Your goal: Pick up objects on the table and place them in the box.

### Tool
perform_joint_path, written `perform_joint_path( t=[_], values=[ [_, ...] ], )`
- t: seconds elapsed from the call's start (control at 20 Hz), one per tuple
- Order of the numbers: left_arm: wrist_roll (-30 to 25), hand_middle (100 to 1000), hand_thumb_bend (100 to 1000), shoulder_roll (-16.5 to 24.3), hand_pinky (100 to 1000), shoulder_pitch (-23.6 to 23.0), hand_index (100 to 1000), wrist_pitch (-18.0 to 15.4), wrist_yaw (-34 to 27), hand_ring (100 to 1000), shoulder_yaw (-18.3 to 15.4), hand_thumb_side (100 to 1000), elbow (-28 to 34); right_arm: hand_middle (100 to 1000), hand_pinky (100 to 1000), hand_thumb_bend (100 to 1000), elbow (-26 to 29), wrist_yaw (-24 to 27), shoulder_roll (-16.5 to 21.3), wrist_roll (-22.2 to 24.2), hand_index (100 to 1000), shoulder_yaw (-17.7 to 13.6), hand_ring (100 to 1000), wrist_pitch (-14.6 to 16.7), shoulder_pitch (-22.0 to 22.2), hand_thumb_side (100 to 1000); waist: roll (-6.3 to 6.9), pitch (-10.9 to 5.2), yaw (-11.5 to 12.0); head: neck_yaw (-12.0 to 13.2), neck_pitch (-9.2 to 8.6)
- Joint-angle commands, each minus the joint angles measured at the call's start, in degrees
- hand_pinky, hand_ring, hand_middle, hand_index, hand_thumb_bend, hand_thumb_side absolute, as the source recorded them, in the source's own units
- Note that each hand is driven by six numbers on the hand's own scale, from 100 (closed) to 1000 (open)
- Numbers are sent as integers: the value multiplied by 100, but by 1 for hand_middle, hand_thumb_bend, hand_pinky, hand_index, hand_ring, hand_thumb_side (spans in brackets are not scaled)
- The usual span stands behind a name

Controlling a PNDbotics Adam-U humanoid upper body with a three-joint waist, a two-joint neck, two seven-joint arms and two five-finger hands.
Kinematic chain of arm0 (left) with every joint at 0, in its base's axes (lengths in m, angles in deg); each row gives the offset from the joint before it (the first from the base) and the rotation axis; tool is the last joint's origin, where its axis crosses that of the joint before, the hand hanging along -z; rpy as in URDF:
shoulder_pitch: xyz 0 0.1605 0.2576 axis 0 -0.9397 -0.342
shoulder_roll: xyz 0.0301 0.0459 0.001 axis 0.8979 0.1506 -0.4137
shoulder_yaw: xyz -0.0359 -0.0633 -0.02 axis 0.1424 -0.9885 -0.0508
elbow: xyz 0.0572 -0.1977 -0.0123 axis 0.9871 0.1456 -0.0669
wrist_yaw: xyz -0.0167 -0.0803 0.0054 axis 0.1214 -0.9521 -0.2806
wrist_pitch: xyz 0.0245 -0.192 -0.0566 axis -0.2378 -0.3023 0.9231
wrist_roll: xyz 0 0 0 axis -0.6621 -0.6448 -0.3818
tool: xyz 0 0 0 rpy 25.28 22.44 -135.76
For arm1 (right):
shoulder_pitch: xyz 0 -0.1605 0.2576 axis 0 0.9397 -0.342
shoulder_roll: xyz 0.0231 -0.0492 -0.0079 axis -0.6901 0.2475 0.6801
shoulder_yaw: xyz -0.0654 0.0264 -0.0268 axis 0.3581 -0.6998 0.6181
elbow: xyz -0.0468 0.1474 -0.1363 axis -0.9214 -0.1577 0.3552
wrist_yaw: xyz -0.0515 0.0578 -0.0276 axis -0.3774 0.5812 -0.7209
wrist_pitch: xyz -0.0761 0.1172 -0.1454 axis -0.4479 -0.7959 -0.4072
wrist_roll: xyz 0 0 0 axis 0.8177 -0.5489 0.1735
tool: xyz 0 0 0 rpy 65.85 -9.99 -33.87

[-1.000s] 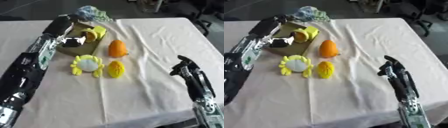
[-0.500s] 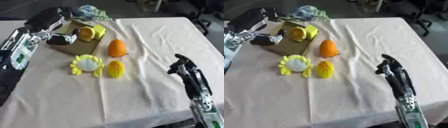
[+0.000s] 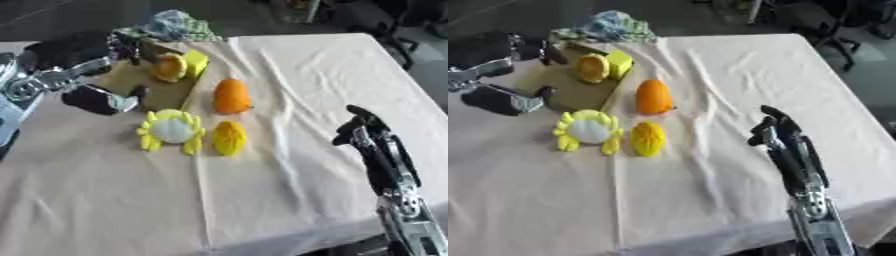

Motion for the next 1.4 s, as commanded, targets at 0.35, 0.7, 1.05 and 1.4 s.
perform_joint_path(
  t=[0.35,0.7,1.05,1.4],
  values=[
    [340,806,172,-227,791,74,889,-106,1103,744,321,353,-635,503,555,100,73,-19,121,13,848,-12,498,18,-54,596,11,-8,-16,-71,-19],
    [1028,830,203,-864,805,80,901,-326,2181,759,245,415,-1632,503,555,100,55,-5,102,31,848,1,497,23,-45,595,-37,-33,-17,-60,-19],
    [1470,771,199,-1197,750,45,874,-401,2710,681,145,397,-2126,503,555,100,37,3,90,41,848,6,498,28,-40,595,-63,-42,-16,-57,-19],
    [2090,363,100,-1229,476,19,643,-272,2714,326,42,173,-2170,503,555,100,34,9,83,35,848,-3,497,26,-35,598,-66,-33,-10,-55,-19]
  ],
)
